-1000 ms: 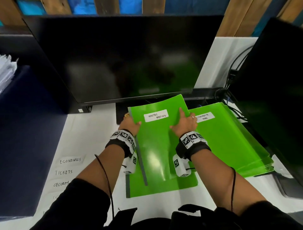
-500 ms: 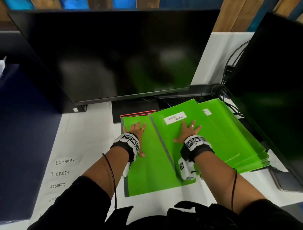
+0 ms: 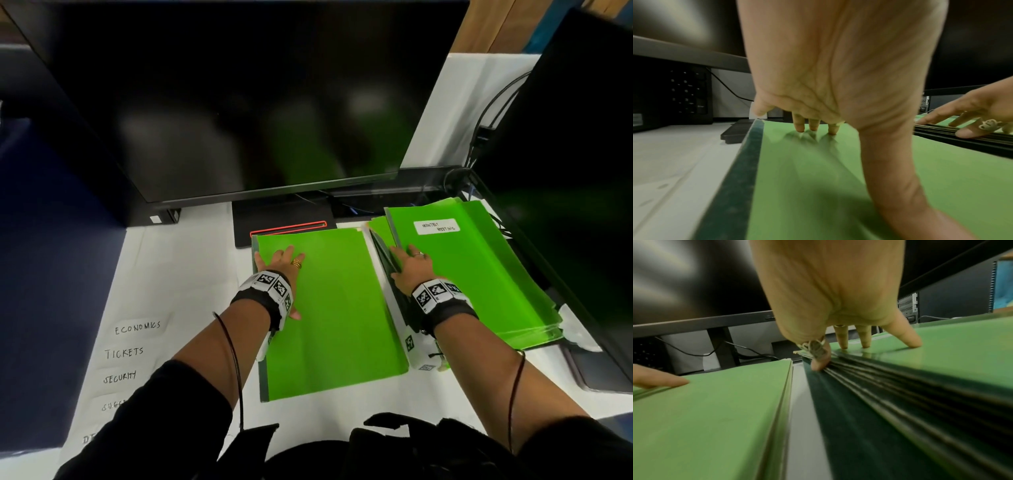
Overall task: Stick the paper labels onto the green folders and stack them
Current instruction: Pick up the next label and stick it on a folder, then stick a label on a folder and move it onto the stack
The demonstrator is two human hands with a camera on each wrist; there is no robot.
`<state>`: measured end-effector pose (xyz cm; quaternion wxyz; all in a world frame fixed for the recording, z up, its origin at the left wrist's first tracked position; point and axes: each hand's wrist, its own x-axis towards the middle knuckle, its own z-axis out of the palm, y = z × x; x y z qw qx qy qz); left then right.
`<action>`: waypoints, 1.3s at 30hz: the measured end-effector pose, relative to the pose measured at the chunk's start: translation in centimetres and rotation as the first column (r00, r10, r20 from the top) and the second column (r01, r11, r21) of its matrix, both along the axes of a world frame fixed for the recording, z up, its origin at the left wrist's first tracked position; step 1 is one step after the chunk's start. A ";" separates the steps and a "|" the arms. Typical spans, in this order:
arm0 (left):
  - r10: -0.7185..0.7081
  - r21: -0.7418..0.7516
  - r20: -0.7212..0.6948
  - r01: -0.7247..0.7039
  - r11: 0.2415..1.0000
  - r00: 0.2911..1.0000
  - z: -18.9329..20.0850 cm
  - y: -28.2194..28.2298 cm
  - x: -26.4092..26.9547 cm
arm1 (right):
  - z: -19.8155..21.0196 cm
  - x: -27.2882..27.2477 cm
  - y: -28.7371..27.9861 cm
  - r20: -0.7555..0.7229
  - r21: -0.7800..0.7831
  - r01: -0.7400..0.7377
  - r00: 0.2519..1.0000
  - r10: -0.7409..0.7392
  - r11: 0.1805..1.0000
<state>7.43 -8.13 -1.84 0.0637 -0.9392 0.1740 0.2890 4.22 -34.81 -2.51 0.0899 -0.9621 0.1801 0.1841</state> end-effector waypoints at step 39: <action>0.656 -0.528 0.025 -0.547 0.650 0.755 -3.6 19.0 -2.5 | -1.2 3.5 30.0 0.193 0.269 -0.697 0.716 0.671 0.665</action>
